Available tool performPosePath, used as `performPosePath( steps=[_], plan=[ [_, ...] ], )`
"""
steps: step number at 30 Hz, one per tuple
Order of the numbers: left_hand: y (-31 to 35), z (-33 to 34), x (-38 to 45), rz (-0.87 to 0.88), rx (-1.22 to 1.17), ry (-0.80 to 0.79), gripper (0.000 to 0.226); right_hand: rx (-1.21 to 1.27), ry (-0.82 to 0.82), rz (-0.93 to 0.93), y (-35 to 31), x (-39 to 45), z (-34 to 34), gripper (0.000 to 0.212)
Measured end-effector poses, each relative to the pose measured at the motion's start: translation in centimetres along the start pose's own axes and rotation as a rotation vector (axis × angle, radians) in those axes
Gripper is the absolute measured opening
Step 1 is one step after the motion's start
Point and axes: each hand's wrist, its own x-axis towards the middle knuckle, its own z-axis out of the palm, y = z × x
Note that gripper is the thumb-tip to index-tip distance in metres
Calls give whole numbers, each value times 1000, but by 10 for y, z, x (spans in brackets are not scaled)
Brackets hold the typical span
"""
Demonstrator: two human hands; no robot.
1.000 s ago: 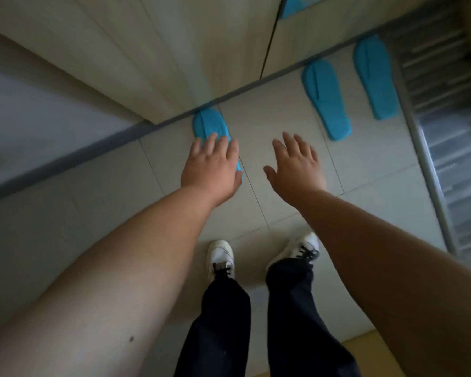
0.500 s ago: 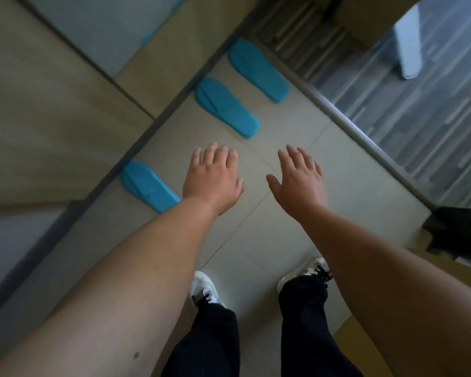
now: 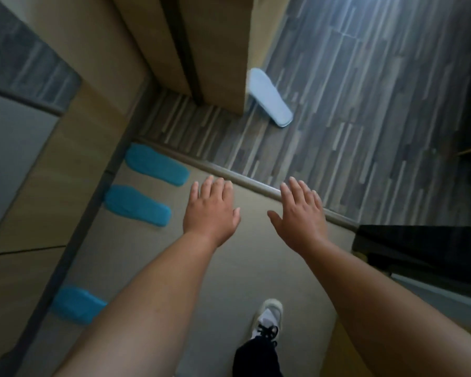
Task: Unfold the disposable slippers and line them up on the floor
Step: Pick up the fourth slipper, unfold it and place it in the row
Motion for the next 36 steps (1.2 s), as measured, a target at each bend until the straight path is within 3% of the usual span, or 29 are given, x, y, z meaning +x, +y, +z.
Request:
performPosePath(
  steps=[7,17,25,36],
  plan=[
    [58,-15,81,83,14,33,65,23,21,71,69,54,-21,72],
    [58,-6,210,51,-39,28,64,51,-29,122,105,169,-29,70],
    [59,16,300,-72,-133,-9,62,130,-58,130,117,264,-12,68],
    [62,122,427,-375,-342,-39,60,152,-95,-21,161,435,78,62]
  ],
)
